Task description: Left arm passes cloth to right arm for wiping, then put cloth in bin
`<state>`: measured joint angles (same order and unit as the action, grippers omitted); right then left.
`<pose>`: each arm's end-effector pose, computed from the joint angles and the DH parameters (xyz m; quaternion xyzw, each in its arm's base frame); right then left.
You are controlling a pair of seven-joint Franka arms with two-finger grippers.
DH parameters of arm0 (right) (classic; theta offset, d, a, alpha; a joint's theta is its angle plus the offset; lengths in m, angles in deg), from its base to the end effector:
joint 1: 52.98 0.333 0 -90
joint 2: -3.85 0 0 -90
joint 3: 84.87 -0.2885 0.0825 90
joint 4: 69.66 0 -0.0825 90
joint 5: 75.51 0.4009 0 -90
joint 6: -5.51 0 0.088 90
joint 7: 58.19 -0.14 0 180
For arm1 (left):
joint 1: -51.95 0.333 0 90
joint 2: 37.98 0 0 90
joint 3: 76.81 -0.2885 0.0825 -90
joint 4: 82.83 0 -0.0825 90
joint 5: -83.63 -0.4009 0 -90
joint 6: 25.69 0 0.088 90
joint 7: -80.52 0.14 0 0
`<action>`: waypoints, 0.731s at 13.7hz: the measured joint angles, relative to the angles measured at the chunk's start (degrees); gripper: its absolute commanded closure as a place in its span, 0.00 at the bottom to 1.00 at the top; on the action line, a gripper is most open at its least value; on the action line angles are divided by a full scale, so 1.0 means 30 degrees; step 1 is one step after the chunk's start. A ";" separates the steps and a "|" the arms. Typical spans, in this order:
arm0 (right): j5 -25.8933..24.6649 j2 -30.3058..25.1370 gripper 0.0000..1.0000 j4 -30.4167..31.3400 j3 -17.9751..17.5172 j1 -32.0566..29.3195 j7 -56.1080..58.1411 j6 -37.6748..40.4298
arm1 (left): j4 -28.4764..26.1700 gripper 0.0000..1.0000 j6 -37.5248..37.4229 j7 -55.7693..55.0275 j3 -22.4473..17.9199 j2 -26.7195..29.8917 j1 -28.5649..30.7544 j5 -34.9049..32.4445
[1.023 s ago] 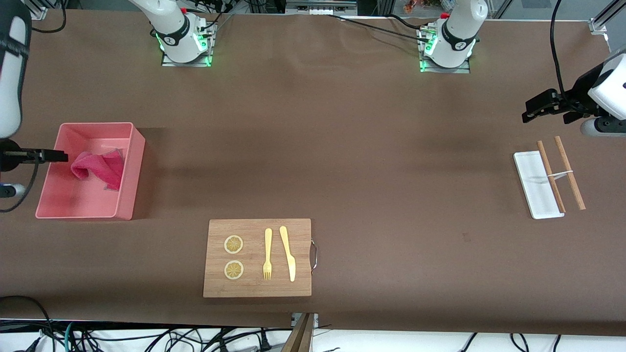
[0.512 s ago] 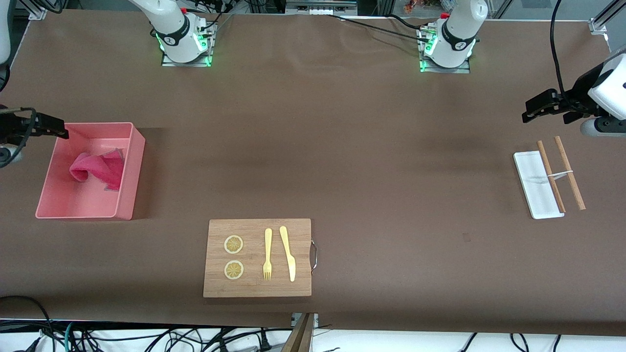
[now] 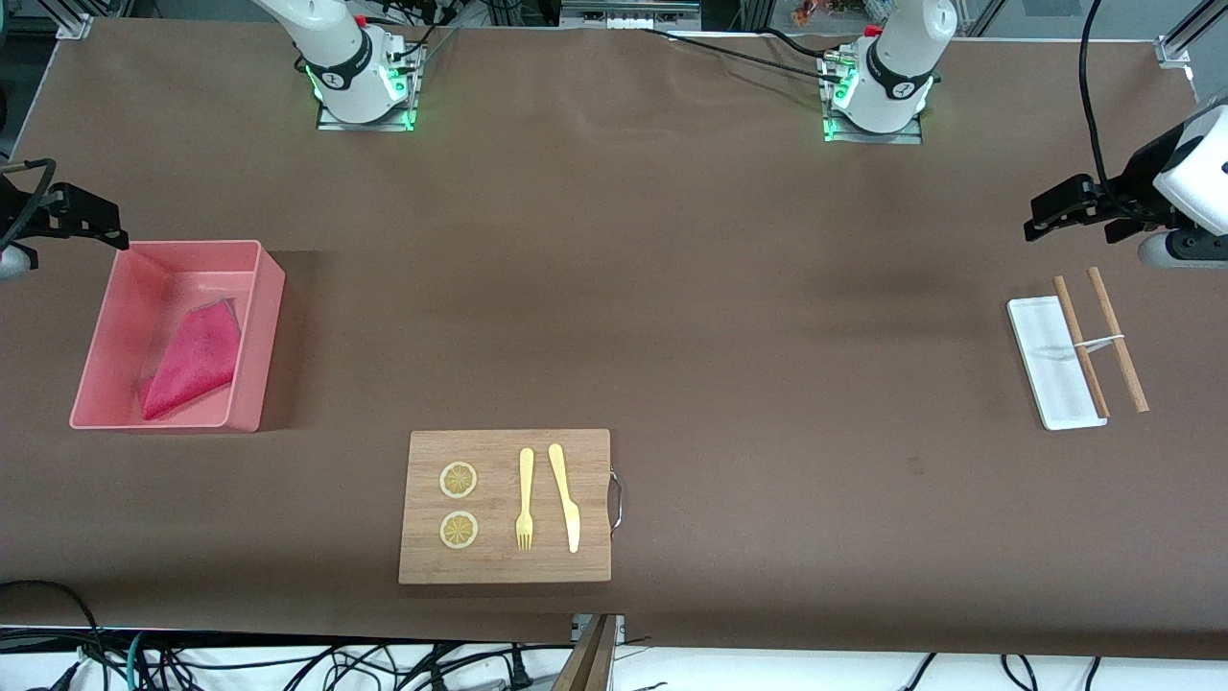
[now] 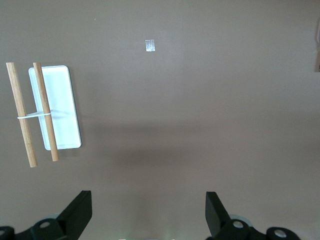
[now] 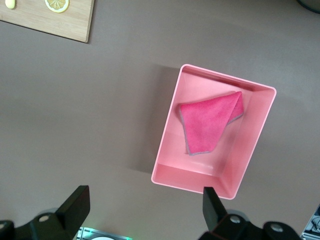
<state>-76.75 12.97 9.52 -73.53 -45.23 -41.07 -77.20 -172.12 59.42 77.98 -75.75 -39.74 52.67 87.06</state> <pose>0.5979 -0.0324 0.5531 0.9916 0.1172 -0.0512 0.0175 0.5666 -0.0120 0.5459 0.9980 0.0181 -0.0525 0.0289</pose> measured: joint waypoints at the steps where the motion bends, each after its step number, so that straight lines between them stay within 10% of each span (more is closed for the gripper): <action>1: 0.0000 -0.0148 0.00 0.0001 -0.0204 -0.0004 -0.1117 0.0258 | 0.0000 0.00 0.0000 0.0000 0.0001 0.0000 -0.0001 0.0000; 10: -0.0001 -0.0903 0.00 0.0160 -0.2435 -0.0688 -0.5816 0.2002 | 0.0000 0.00 0.0000 0.0000 0.0000 0.0000 0.0000 0.0000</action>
<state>-76.75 10.26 10.00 -80.84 -47.30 -58.51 -71.20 -172.12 59.42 77.98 -75.74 -39.74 52.67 87.06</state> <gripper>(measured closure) 0.000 0.000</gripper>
